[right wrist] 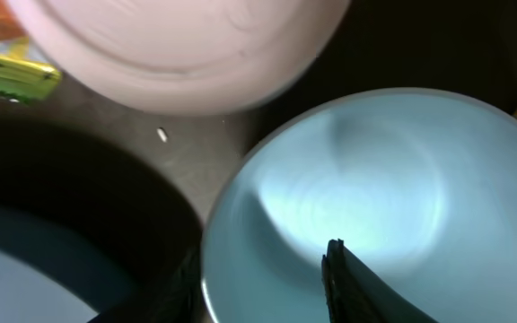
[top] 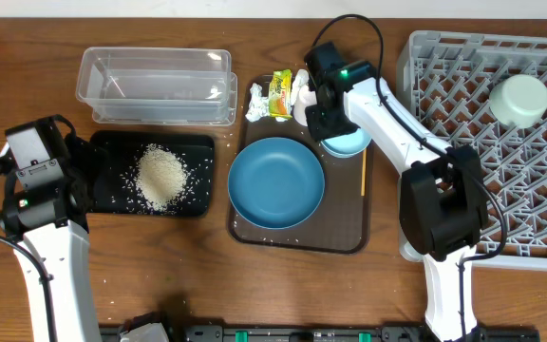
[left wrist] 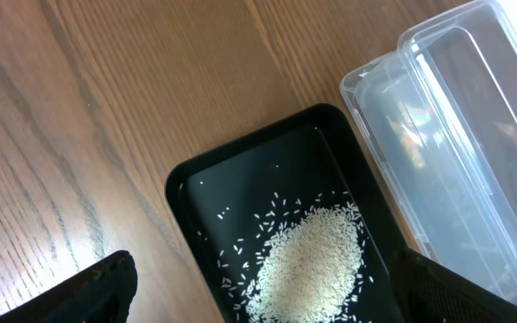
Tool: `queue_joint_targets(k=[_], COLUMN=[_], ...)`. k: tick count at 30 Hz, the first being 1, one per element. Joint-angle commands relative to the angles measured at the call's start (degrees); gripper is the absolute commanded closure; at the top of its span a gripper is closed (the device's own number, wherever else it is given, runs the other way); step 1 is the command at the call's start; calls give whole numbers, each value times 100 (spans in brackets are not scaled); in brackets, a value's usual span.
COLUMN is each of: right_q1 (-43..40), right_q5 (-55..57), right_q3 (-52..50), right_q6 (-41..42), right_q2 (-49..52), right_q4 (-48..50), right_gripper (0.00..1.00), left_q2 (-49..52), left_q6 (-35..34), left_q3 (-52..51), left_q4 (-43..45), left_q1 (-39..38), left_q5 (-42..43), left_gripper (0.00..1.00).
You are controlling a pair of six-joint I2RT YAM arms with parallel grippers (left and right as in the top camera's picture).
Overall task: Sort waste into correct bins and load items into the dishwasher rack
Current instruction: 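Reach the right gripper to the back light-blue bowl and grasp it, then carry the second light-blue bowl into the dish rack with the right gripper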
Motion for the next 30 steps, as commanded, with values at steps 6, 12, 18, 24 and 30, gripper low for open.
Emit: queue_joint_targets(k=[6,12,18,24,30], right_q1=[81,131,59,-179,-892], right_q5=[133,153,164,286,136], right_q3=[-450,-343,-232,-232,-232], right_q6=[555,570,564,450,313], right_q2=[2,-44,-492,-1292,-2212], right_q4=[22,-68,-221,-240,-72], right_gripper=[75,82,98,99,99], left_q2=[15,15,17,17,17], left_q6=[-55,-55,-55,-55,-55], left_q3=[90,90,90,90,90], left_q4=[-22,-22,-22,-22,-22], left_q1=[31,31,31,31,31], left_q5=[-31,-31,-31,-31,-31], left_gripper=[9,8,8,8,9])
